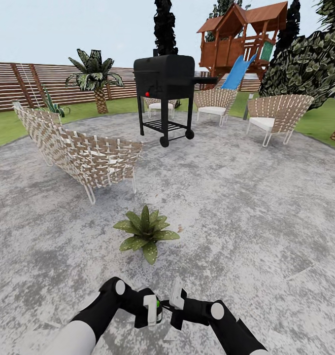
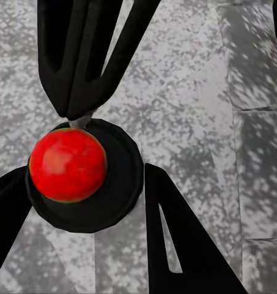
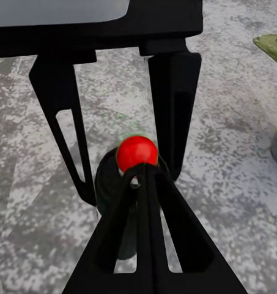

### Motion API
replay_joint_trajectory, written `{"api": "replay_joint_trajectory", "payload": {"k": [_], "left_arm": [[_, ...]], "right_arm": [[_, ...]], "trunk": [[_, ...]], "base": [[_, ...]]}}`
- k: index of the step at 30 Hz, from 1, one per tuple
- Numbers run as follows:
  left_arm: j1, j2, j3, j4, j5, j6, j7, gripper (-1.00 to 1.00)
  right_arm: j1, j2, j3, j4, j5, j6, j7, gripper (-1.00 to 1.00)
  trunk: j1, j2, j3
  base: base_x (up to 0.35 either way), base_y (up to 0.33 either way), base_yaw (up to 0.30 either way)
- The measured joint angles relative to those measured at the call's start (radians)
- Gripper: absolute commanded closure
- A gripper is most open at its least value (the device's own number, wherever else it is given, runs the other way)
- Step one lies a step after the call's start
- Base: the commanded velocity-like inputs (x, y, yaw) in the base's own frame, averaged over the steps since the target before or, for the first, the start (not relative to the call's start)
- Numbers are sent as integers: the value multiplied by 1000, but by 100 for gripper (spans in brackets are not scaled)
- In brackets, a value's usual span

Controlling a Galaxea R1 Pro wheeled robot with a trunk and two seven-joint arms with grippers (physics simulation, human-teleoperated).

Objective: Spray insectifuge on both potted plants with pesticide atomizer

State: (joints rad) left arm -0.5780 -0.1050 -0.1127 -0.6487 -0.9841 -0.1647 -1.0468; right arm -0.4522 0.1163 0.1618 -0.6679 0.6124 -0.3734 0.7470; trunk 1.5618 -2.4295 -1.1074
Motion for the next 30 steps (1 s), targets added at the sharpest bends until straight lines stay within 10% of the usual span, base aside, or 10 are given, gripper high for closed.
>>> {"api": "replay_joint_trajectory", "payload": {"k": [9,18,19,23,26,30], "left_arm": [[0,12,-2,7,-4,0,1,100],[28,217,10,82,-8,-3,4,100],[31,247,11,87,-4,-4,8,100],[34,296,20,182,4,-5,122,100],[34,299,60,308,6,-8,329,100],[34,296,167,430,176,-9,502,100]], "right_arm": [[0,0,-1,0,1,0,0,100],[0,-8,-2,0,4,0,1,100],[0,-12,-2,0,4,0,1,-100],[0,-38,-3,1,4,1,0,-100],[0,-63,-4,2,4,3,-38,-100],[1,-131,-7,152,-1,43,-345,-100]], "trunk": [[0,0,0],[0,0,0],[0,0,0],[0,0,0],[0,0,0],[0,0,0]], "base": [[0,0,0],[0,0,0],[0,0,0],[0,0,0],[0,0,0],[0,0,0]]}}
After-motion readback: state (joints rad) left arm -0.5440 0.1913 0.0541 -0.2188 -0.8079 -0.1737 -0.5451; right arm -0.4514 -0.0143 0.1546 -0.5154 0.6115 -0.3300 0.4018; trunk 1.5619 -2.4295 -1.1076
